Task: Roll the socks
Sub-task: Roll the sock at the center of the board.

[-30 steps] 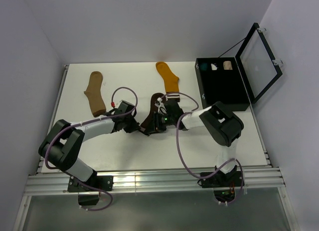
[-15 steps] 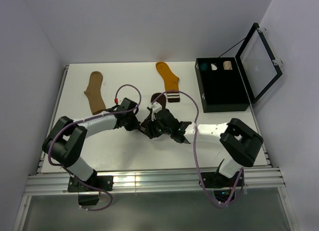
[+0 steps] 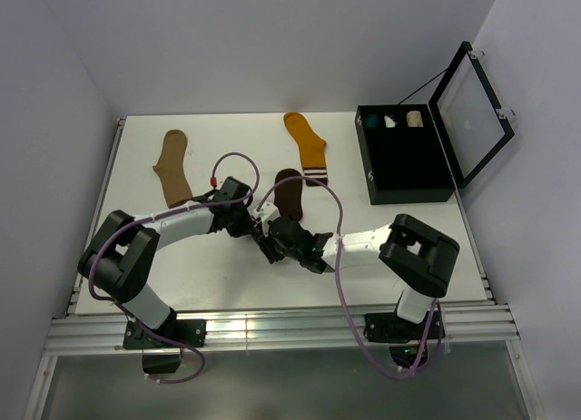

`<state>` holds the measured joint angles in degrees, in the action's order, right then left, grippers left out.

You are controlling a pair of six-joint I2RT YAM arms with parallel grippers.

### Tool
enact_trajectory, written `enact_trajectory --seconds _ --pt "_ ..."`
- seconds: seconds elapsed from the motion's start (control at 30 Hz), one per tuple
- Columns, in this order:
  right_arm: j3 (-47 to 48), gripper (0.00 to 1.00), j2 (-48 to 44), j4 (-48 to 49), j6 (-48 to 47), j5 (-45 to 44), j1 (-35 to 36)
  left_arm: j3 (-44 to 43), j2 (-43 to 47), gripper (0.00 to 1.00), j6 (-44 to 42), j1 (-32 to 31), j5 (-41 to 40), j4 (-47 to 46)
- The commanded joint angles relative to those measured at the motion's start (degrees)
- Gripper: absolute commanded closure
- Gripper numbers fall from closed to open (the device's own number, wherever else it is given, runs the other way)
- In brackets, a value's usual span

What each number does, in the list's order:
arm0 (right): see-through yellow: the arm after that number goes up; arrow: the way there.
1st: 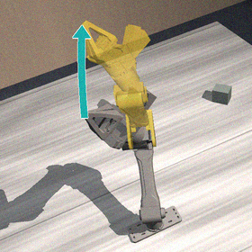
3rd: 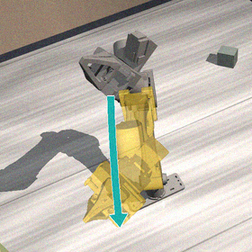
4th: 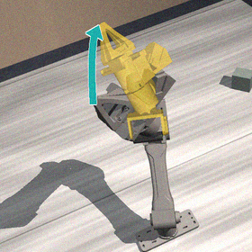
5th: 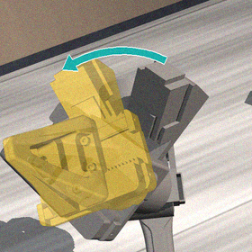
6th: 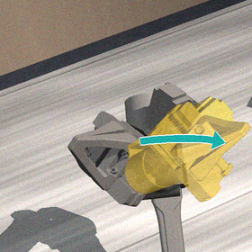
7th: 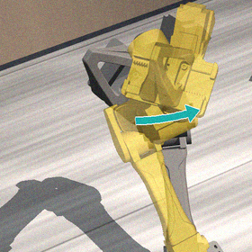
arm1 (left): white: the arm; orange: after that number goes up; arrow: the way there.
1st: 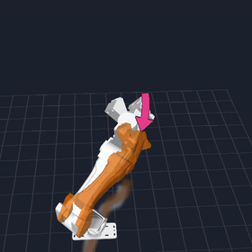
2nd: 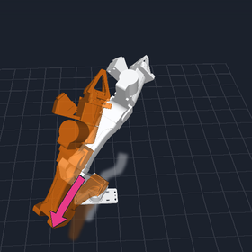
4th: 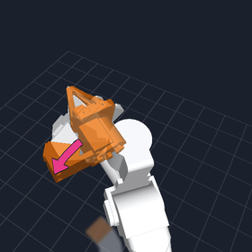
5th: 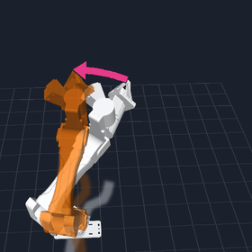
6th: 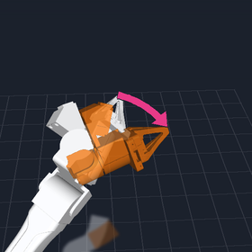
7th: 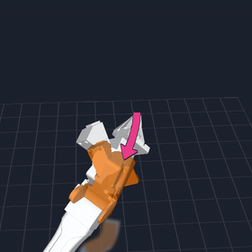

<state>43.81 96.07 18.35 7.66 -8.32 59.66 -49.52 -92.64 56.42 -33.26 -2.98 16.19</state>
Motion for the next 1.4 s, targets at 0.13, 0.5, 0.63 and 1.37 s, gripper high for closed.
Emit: enact_trajectory --seconds 0.13,0.5,0.63,1.37 --pt "2.5 0.48 3.1 3.4 -2.3 -2.1 0.3 -0.8 -0.8 0.86 -1.7 -0.2 -0.3 1.5" --pt "2.0 0.48 -0.7 2.4 -2.1 -2.8 0.4 -0.8 -0.9 0.86 -1.8 -0.2 -0.1 1.7" --pt "2.5 0.47 -3.1 2.5 -2.1 -2.3 0.4 -0.8 -1.1 0.86 -1.9 -0.2 0.2 1.6" --pt "3.7 0.51 5.1 2.8 -2.7 -0.2 0.4 -1.5 -1.6 0.86 -1.8 -0.1 0.5 2.0"
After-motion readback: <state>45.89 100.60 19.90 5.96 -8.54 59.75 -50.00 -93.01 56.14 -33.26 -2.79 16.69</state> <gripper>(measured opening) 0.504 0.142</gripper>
